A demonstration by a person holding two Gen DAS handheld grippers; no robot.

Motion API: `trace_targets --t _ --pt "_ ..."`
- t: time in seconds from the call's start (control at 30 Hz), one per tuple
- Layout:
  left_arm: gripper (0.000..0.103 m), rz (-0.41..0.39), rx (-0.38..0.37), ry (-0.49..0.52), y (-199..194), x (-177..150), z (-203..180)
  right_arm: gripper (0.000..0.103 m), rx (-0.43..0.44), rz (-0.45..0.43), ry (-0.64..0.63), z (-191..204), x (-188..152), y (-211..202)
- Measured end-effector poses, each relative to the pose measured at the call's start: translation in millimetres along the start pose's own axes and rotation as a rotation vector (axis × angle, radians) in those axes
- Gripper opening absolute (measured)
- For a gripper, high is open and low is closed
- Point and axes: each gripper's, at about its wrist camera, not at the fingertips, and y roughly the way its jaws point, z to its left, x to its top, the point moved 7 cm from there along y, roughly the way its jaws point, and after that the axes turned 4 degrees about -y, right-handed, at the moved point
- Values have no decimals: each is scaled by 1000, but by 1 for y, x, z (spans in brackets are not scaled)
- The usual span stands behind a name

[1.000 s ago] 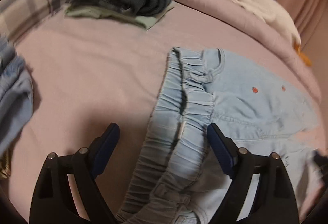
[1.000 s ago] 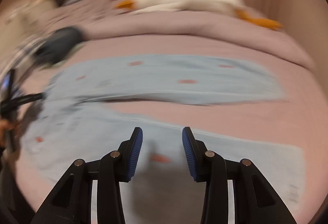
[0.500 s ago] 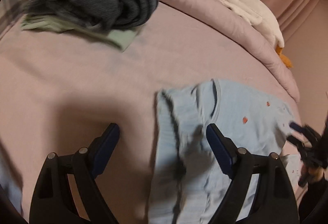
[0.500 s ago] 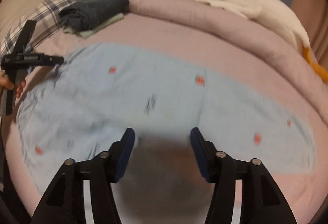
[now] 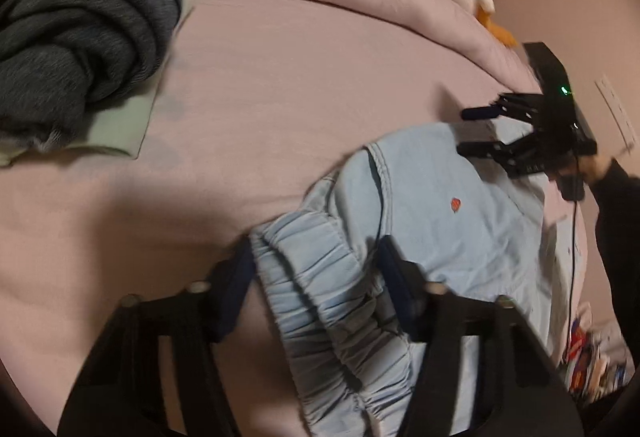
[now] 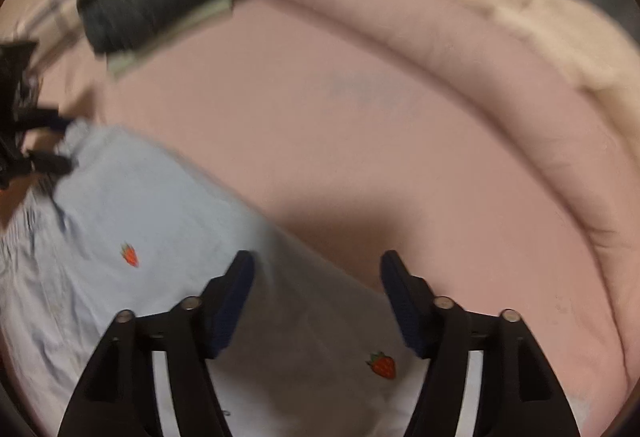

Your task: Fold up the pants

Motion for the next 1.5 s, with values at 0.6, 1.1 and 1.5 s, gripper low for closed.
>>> trace_targets --t 0.6,1.1,1.5 --pt "38 -71 -206 -327 -15 6 20 5 -109 -50 26 46 7 -12" --pt "38 -45 -241 -441 -13 2 36 5 -85 -81 108 50 5 -11" --pt "20 -158 -164 -263 -50 5 2 4 -124 -165 109 34 3 -47"
